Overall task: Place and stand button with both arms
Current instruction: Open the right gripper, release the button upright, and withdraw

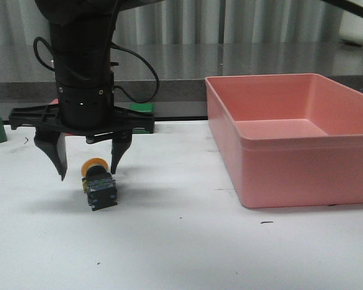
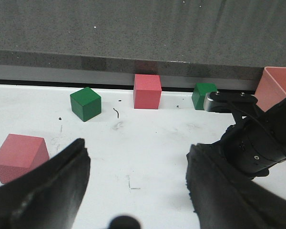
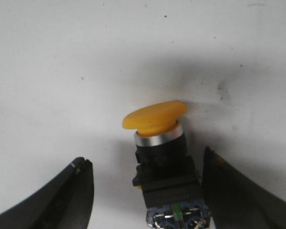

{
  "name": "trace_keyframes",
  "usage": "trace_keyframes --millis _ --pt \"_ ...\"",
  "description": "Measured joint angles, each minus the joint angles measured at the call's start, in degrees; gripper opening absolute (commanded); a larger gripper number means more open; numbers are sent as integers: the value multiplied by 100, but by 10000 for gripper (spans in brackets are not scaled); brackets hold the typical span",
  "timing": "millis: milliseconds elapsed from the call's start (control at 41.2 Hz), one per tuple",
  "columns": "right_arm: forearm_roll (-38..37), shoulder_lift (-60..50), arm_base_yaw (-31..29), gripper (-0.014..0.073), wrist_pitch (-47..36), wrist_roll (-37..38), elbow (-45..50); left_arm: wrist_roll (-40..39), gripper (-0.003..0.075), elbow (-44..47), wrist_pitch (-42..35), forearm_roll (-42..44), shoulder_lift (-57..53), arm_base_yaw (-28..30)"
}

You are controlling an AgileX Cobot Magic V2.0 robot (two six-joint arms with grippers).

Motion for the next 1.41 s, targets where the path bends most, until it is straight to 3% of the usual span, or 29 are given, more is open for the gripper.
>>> trace_keyframes --millis 364,558,752,946,1212,1406 --pt "-714 -625 -22 511 648 -2195 -199 0 438 0 0 -3 0 0" --pt "-738 -1317 -148 511 708 -3249 -199 0 438 0 0 -3 0 0" --pt "-505 -2084 -448 510 720 -3805 169 0 438 0 0 -3 0 0" --pt "-245 -3138 -961 510 671 -4025 1622 0 438 0 0 -3 0 0" --pt "-82 -5230 -1349 510 -653 -4124 4282 0 438 0 0 -3 0 0" --pt "-85 -6688 -1410 510 -1161 -4133 5885 0 438 0 0 -3 0 0"
